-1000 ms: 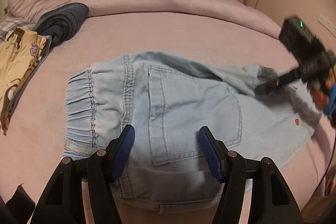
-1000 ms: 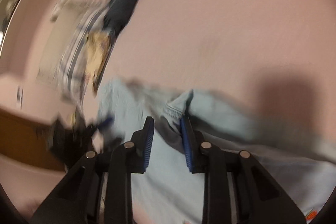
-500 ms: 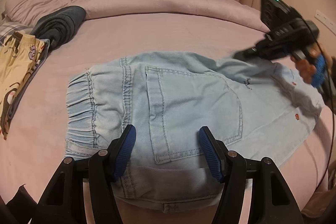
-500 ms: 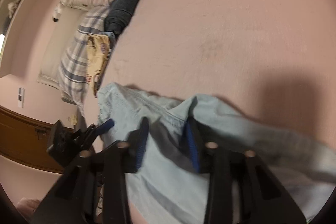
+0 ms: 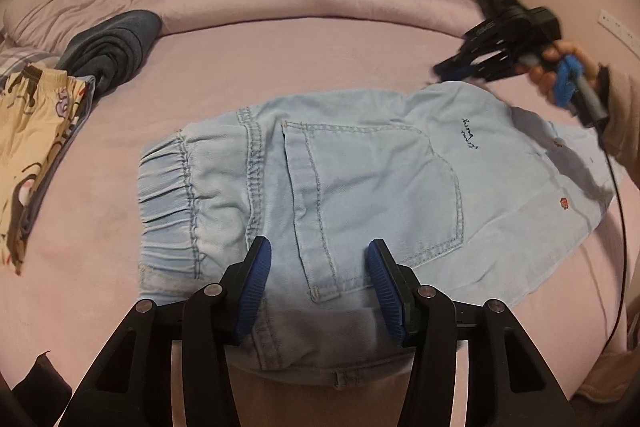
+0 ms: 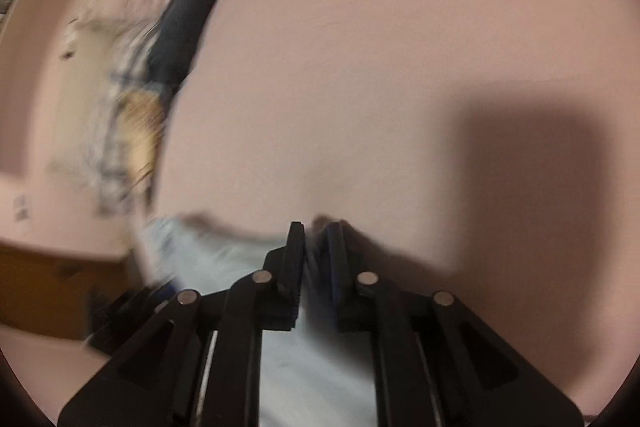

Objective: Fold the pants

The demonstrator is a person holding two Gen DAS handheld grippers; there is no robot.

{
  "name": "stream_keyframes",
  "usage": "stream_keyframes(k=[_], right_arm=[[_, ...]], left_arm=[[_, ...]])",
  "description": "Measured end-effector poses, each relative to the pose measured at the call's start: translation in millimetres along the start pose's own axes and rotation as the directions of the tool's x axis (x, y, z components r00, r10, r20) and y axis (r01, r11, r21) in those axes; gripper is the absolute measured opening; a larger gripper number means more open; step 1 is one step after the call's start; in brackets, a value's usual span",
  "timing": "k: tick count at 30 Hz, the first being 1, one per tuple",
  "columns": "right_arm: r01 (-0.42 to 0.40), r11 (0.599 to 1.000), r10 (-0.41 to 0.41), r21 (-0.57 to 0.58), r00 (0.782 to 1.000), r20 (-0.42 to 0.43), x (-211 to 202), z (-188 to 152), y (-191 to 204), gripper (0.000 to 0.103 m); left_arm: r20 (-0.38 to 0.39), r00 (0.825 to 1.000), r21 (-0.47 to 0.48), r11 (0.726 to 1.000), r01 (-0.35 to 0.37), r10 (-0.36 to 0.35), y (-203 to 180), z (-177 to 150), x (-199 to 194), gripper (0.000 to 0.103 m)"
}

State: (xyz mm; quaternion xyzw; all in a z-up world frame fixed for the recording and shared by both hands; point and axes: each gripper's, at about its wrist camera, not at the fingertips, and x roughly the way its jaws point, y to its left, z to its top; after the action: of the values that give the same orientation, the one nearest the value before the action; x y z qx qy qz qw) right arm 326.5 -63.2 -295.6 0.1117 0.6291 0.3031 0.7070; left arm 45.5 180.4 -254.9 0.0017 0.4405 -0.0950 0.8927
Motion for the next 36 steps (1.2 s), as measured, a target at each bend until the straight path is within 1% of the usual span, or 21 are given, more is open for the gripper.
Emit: stream_keyframes(k=[2,3,5,7,10,12,13,14,15,16,17,19,20,23,26,28,29,30,31,33,36], right_arm=[[0.014,1.000,-0.015,0.003,0.999,0.037,-24.1,0.1,-2.7,0.018],[0.009,0.998,-0.006,-0.058,0.999,0.051,-38.5,-6.4,5.8,0.018],[0.044,0.987,-0.031,-0.156,0.996,0.085,-57.4,-23.9,23.7,0.018],[0.022,0.972,0.002,-0.234,0.995,0.103,-65.5,-44.2,39.6,0.018],[0.017,0.946,0.008,-0.325,0.997,0.077,-54.9,-71.6,54.3,0.018],[0.093,0.927,-0.077,-0.364,0.995,0.057,-30.2,-82.7,54.4,0.014],[0.148,0.920,-0.137,-0.363,0.989,0.058,-19.6,-83.4,49.9,0.014],[0.227,0.908,-0.218,-0.352,0.974,0.066,-7.9,-80.6,38.7,0.004],[0.233,0.925,-0.222,-0.299,0.973,0.068,-3.5,-76.0,22.1,0.000],[0.181,0.954,-0.167,-0.239,0.983,0.078,-8.1,-71.6,10.1,0.000],[0.147,0.977,-0.132,-0.153,0.986,0.102,-17.8,-68.5,-3.8,0.000],[0.211,0.973,-0.193,-0.095,0.965,0.176,-40.3,-70.2,-13.8,0.007],[0.263,0.960,-0.238,-0.094,0.947,0.214,-53.4,-74.6,-14.9,0.020],[0.178,0.980,-0.153,-0.086,0.959,0.239,-93.4,-101.5,-23.5,0.023],[0.184,0.974,-0.144,-0.134,0.954,0.263,-112.1,-143.2,-18.5,0.027],[0.222,0.960,-0.176,-0.168,0.952,0.249,-108.6,-172.5,-14.9,0.027],[0.286,0.941,-0.243,-0.183,0.943,0.226,-102.2,-189.3,-19.6,0.026],[0.345,0.919,-0.305,-0.191,0.929,0.210,-98.5,-200.7,-26.4,0.026],[0.391,0.900,-0.356,-0.195,0.915,0.193,-96.5,-210.6,-37.0,0.026],[0.381,0.902,-0.322,-0.204,0.908,0.269,-109.1,-231.8,-58.9,0.022],[0.332,0.943,-0.309,-0.030,0.905,0.293,-147.3,-242.3,-99.2,0.023]], left_arm=[[-0.001,1.000,0.008,1.000,-0.021,0.021,-3.7,6.2,-7.9,0.053],[0.018,0.999,0.013,0.999,-0.034,0.034,-6.4,10.5,-12.9,0.053],[0.063,0.998,0.019,1.000,0.001,-0.002,-13.3,24.6,-20.8,0.053],[0.092,0.995,0.038,0.998,0.041,-0.044,-24.1,40.6,-17.1,0.053],[0.062,0.997,0.091,0.995,0.049,-0.055,-40.3,58.0,7.3,0.053],[-0.010,1.000,0.086,0.996,-0.001,0.002,-37.9,63.7,37.1,0.053],[-0.074,0.995,0.056,0.997,-0.058,0.062,-26.7,63.5,57.3,0.052],[-0.093,0.995,0.017,1.000,-0.024,0.025,-16.8,62.4,63.6,0.052],[-0.079,0.997,-0.024,1.000,0.011,-0.013,-8.5,62.4,62.8,0.051],[-0.072,0.997,-0.056,0.998,0.017,-0.021,-2.5,63.6,57.7,0.047],[-0.074,0.997,-0.052,0.998,-0.031,0.027,-1.5,64.5,52.2,0.047],[-0.062,0.992,-0.017,0.994,-0.108,0.107,-2.0,62.4,38.6,0.047],[-0.058,0.994,-0.023,0.995,-0.093,0.091,-1.3,60.1,31.3,0.048],[-0.042,0.998,-0.042,0.998,-0.054,0.052,-4.9,48.4,9.1,0.057],[-0.029,0.999,-0.036,0.999,0.015,-0.017,-19.6,33.4,1.7,0.059],[-0.071,0.997,0.003,0.999,-0.040,0.040,-25.8,19.5,12.8,0.060],[-0.100,0.992,0.015,0.997,-0.072,0.073,-23.5,15.5,20.2,0.060],[-0.107,0.991,0.020,0.997,-0.072,0.074,-21.4,9.5,25.1,0.060],[-0.070,0.996,0.010,0.999,-0.052,0.053,-17.0,4.7,22.3,0.060],[-0.085,0.995,-0.003,0.999,-0.050,0.050,-14.4,6.7,19.8,0.060],[-0.116,0.987,0.013,0.994,-0.106,0.107,-17.8,13.0,13.8,0.060]])
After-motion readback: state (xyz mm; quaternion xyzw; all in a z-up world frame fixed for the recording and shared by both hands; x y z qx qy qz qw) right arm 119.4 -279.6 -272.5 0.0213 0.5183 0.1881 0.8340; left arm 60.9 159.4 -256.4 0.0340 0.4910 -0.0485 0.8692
